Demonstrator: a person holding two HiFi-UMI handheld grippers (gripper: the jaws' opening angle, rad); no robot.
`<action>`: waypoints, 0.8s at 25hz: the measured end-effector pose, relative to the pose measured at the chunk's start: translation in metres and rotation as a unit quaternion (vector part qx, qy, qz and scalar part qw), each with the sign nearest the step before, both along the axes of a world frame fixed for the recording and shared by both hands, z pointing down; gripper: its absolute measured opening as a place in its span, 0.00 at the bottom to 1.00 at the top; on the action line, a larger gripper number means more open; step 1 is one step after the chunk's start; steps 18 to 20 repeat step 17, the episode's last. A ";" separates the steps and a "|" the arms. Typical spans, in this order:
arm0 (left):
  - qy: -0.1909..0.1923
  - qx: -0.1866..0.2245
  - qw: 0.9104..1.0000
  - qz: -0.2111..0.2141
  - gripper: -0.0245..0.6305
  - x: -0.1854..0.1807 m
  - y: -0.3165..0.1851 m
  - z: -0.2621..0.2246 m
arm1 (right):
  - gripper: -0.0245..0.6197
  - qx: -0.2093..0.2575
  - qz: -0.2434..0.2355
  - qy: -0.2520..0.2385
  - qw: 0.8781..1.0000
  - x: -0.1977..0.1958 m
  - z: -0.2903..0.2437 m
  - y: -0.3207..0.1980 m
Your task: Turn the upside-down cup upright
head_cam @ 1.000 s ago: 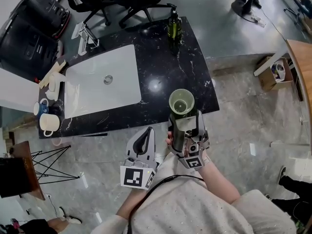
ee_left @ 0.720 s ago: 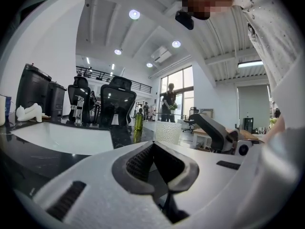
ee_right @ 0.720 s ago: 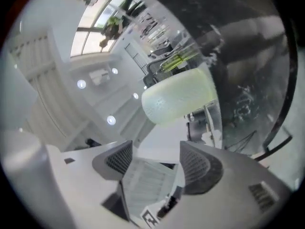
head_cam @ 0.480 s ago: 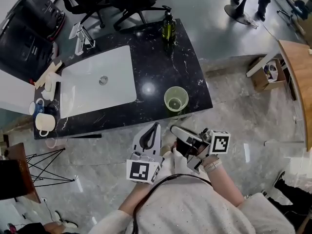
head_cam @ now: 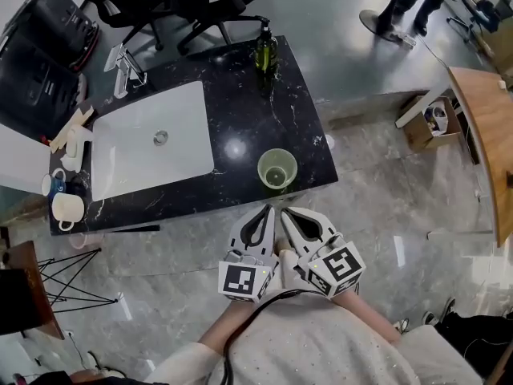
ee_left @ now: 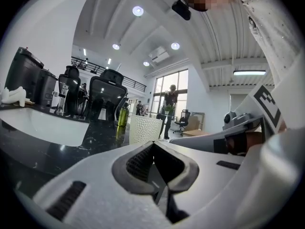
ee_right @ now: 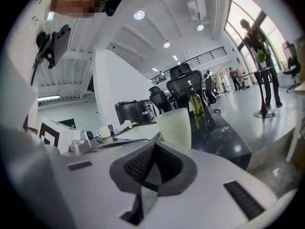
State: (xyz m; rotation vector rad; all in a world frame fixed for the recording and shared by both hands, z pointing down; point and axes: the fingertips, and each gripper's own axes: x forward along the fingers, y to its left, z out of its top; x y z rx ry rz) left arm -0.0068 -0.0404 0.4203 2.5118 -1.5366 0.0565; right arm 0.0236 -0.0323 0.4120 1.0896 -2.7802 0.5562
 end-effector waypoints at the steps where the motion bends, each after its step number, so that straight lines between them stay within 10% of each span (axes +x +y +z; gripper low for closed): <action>1: 0.000 -0.001 1.000 0.001 0.04 0.001 -0.001 0.001 | 0.05 0.010 0.008 0.010 1.000 0.002 0.000 -0.001; 20: -0.011 -0.005 1.000 -0.010 0.04 -0.004 -0.004 0.001 | 0.05 0.039 0.003 0.024 0.999 -0.001 0.003 -0.011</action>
